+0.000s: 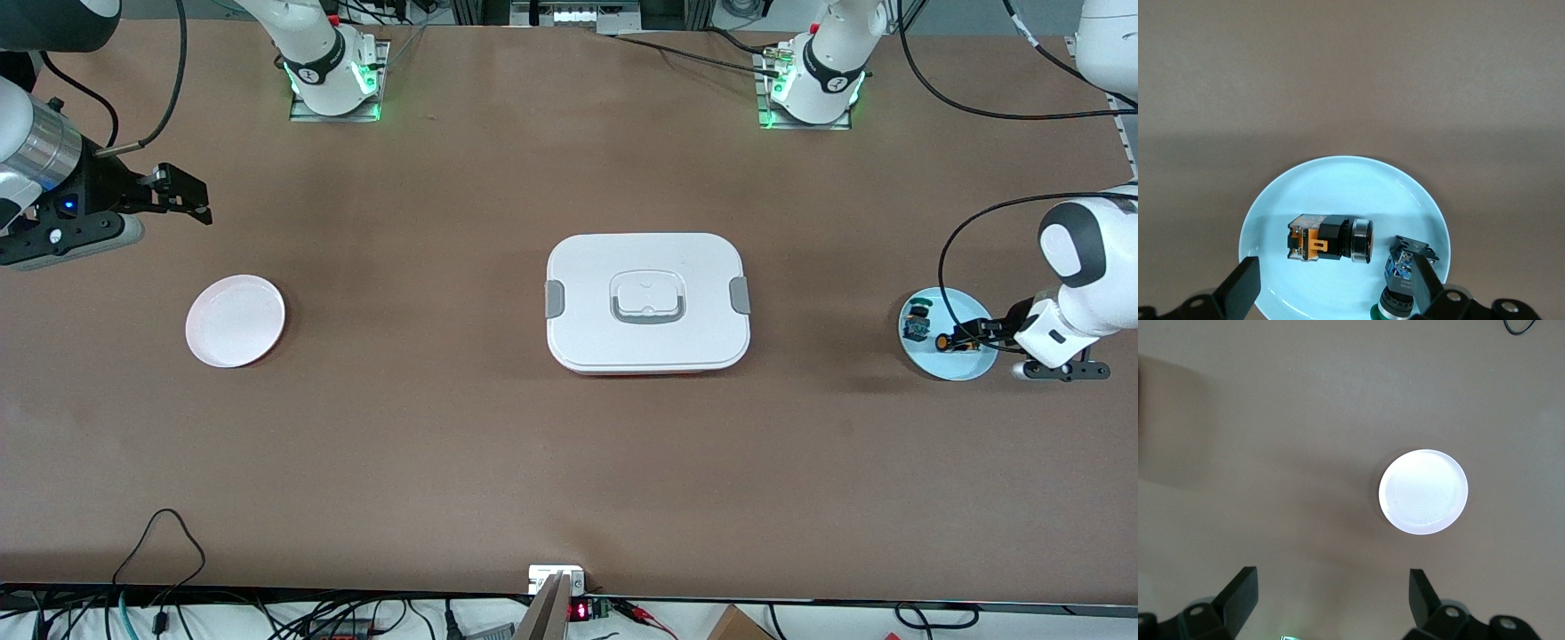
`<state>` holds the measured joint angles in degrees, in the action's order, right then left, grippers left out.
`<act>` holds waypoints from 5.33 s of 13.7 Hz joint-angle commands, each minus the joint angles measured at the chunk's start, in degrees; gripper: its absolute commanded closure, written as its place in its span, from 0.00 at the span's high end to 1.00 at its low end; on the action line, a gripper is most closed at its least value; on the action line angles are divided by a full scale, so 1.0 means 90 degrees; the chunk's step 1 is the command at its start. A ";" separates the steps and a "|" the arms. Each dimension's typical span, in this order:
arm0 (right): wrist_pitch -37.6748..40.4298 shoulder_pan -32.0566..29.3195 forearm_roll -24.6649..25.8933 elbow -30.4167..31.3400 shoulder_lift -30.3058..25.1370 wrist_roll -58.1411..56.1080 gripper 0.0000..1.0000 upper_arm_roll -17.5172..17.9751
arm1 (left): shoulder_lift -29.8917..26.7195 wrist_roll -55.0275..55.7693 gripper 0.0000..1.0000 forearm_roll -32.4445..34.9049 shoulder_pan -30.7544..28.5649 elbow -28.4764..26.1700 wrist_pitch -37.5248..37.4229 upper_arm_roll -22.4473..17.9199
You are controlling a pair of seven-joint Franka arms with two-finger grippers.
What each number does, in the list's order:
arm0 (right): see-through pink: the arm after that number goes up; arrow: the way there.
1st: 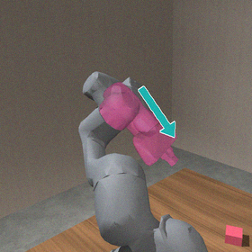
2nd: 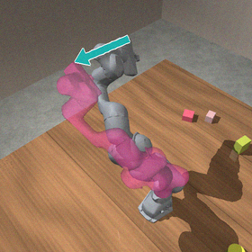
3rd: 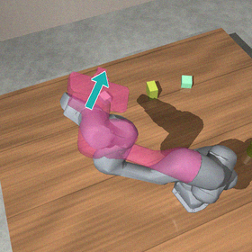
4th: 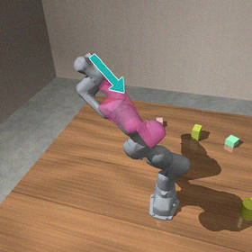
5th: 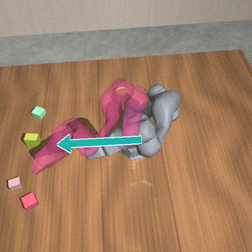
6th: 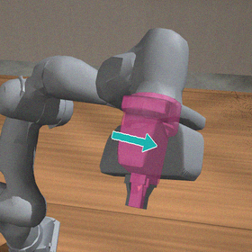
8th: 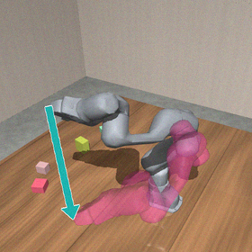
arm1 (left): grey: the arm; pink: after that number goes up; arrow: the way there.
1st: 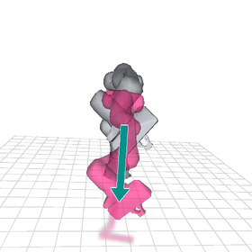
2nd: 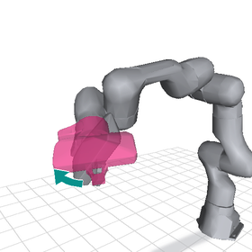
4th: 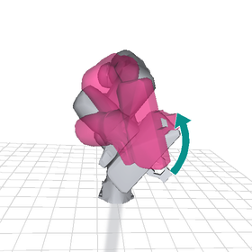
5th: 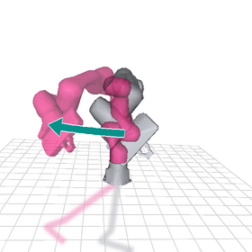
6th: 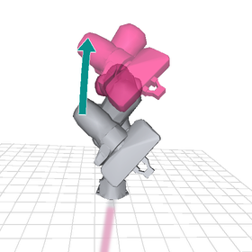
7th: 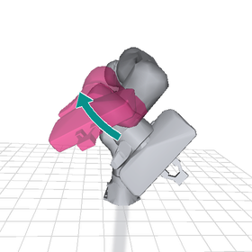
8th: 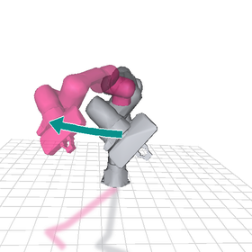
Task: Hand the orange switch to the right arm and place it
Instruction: 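Close the left gripper on the orange switch and lift it, then carry the orange switch with the left gripper over the white box, then raise the switch with the left gripper while the right gripper reaches it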
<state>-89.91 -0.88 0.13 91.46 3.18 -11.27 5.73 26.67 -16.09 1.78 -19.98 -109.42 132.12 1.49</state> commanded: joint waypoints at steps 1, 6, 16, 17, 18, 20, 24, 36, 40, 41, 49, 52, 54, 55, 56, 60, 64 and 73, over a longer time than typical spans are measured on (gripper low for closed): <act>-0.0040 -0.0068 -0.0112 0.0053 -0.0061 0.0022 1.00 0.0046 | 0.0209 -0.0205 0.98 -0.0140 -0.0241 -0.0010 0.0231 0.0117; -0.0049 -0.0068 -0.0112 0.0053 -0.0061 0.0032 1.00 0.0046 | 0.0483 -0.0312 0.98 -0.0159 -0.0270 -0.0079 0.0691 0.0127; -0.0040 -0.0068 -0.0112 0.0053 -0.0061 0.0032 1.00 0.0046 | 0.0767 -0.0410 0.84 -0.0364 -0.0554 -0.0079 0.0692 0.0274; -0.0040 -0.0068 -0.0112 0.0053 -0.0061 0.0032 1.00 0.0046 | 0.0777 -0.0332 0.82 -0.0538 -0.0534 -0.0059 0.0663 0.0274; -0.0040 -0.0068 -0.0112 0.0053 -0.0061 0.0032 1.00 0.0046 | 0.0806 -0.0341 0.68 -0.0811 -0.0544 -0.0049 0.0604 0.0274; -0.0040 -0.0068 -0.0122 0.0053 -0.0061 0.0032 1.00 0.0046 | 0.0806 -0.0361 0.49 -0.0872 -0.0534 0.0009 0.0361 0.0274; -0.0040 -0.0068 -0.0112 0.0053 -0.0061 0.0032 1.00 0.0046 | 0.0747 -0.0390 0.38 -0.0872 -0.0495 0.0583 -0.0642 0.0283; -0.0050 -0.0078 -0.0122 0.0053 -0.0061 0.0032 1.00 0.0046 | 0.0592 -0.0498 0.25 -0.2590 -0.0456 0.2596 -0.5255 0.1569; -0.0040 -0.0078 -0.0122 0.0053 -0.0061 0.0032 1.00 0.0046 | 0.0581 -0.0498 0.25 -0.3837 -0.0554 0.2685 -0.5499 0.2421; -0.0049 -0.0078 -0.0122 0.0053 -0.0061 0.0032 1.00 0.0046 | 0.0591 -0.0546 0.25 -0.4227 -0.0544 0.2675 -0.5500 0.2538; -0.0127 -0.0088 -0.0054 -0.0025 0.0066 0.0003 1.00 0.0046 | 0.0611 -0.2923 0.21 -0.6038 0.0188 0.2588 -0.4643 0.3075; -0.0245 -0.0059 -0.0092 -0.0142 0.0125 0.0070 1.00 0.0046 | 0.0620 -0.4651 0.20 -0.6155 0.0325 0.2549 -0.3853 0.3436; -0.0439 -0.0058 -0.0141 -0.0152 0.0173 0.0081 1.00 0.0056 | 0.0669 -0.6221 0.18 -0.6184 0.0354 0.2500 -0.3189 0.3768; -0.0518 -0.0059 -0.0151 -0.0152 0.0483 0.0013 1.00 0.0056 | 0.0640 -0.6694 0.16 -0.6426 0.0306 0.2442 -0.3137 0.3934; -0.0509 -0.0039 -0.0161 -0.0152 0.0621 0.0012 1.00 0.0076 | 0.0611 -0.6960 0.16 -0.6583 0.0296 0.2306 -0.3050 0.3984; -0.0284 0.0381 -0.0151 -0.0133 0.0887 -0.0017 1.00 0.0105 | 0.0533 -0.8378 0.11 -0.6907 0.0296 0.2100 -0.1521 0.4724; -0.0255 0.0391 -0.1875 -0.0133 0.0984 -0.0515 1.00 0.0105 | 0.0650 -0.9518 0.06 -0.7559 0.0383 0.1826 -0.0061 0.5293; -0.0372 0.0459 -0.7900 -0.0123 0.2019 -0.0554 1.00 0.0105 | 0.0621 -0.9795 0.06 -0.7835 0.0423 0.1650 0.0027 0.5322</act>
<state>-93.15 2.96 -63.61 91.30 19.78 -15.30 6.57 32.83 -102.71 -66.66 -15.68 -94.38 131.70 48.63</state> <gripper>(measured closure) 0.000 0.278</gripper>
